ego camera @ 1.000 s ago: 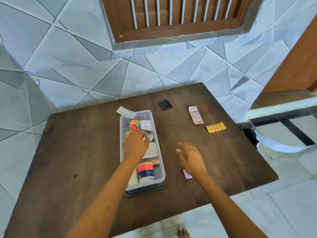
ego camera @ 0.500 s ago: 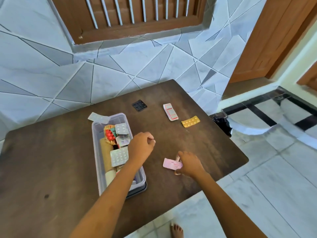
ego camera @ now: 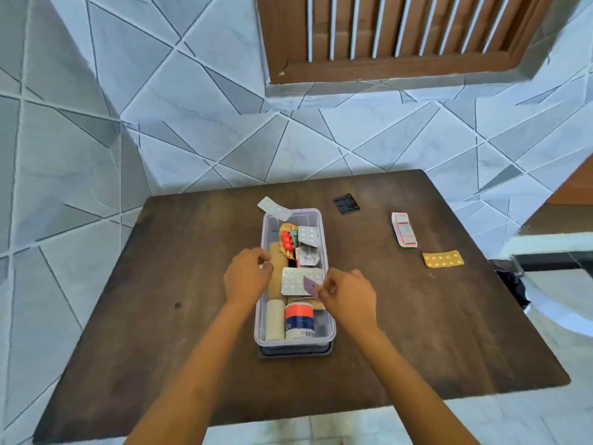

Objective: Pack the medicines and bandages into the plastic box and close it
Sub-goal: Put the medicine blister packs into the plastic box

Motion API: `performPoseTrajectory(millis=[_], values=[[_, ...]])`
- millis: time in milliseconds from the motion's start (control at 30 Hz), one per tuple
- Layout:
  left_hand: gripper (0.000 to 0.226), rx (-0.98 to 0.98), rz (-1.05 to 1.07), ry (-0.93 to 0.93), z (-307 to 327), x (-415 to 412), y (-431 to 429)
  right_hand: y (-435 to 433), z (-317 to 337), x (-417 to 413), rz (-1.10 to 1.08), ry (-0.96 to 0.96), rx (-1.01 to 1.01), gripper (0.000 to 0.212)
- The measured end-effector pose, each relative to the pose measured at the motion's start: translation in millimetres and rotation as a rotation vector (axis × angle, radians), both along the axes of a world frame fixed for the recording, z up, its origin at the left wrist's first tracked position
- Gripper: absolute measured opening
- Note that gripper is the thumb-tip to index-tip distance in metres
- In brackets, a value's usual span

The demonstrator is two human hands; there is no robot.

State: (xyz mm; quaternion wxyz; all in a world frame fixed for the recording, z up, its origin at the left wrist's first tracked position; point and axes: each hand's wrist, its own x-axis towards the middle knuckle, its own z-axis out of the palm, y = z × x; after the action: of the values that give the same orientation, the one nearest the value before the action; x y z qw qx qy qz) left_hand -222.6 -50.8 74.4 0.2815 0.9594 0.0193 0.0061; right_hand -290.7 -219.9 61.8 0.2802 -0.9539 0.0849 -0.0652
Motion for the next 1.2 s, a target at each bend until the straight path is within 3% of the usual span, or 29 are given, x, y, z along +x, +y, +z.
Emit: performPoseTrajectory(millis=[67, 167, 334, 467, 600, 734, 867, 1067, 1201], values=[[0.018, -0.011, 0.012, 0.005, -2, -4, 8, 14, -11, -3, 0.057, -0.042, -0.191, 0.029], [0.017, -0.019, 0.012, 0.001, -4, -9, 13, 20, -24, -10, 0.039, -0.018, -0.348, 0.013], [0.017, -0.003, 0.008, 0.016, -6, -10, 16, 16, -30, -18, 0.065, 0.045, -0.365, 0.012], [0.016, -0.003, -0.020, 0.025, -11, -7, 16, 15, -32, -22, 0.111, 0.086, -0.326, 0.025], [0.016, -0.043, -0.081, 0.019, -14, -4, 15, 17, -28, -24, 0.042, 0.095, -0.170, 0.027], [0.014, -0.110, -0.277, 0.095, -14, -5, 0, 12, -26, -24, 0.031, 0.098, -0.049, 0.041], [0.028, 0.000, -0.414, 0.286, -20, -19, -30, 5, -23, -27, 0.009, 0.109, 0.189, 0.045], [0.023, -0.049, -0.448, 0.327, -15, -3, -39, -9, -27, -29, 0.091, 0.109, 0.410, 0.044], [0.025, 0.036, -0.564, 0.389, -9, 6, -47, -13, -29, -28, 0.103, 0.120, 0.451, 0.044]])
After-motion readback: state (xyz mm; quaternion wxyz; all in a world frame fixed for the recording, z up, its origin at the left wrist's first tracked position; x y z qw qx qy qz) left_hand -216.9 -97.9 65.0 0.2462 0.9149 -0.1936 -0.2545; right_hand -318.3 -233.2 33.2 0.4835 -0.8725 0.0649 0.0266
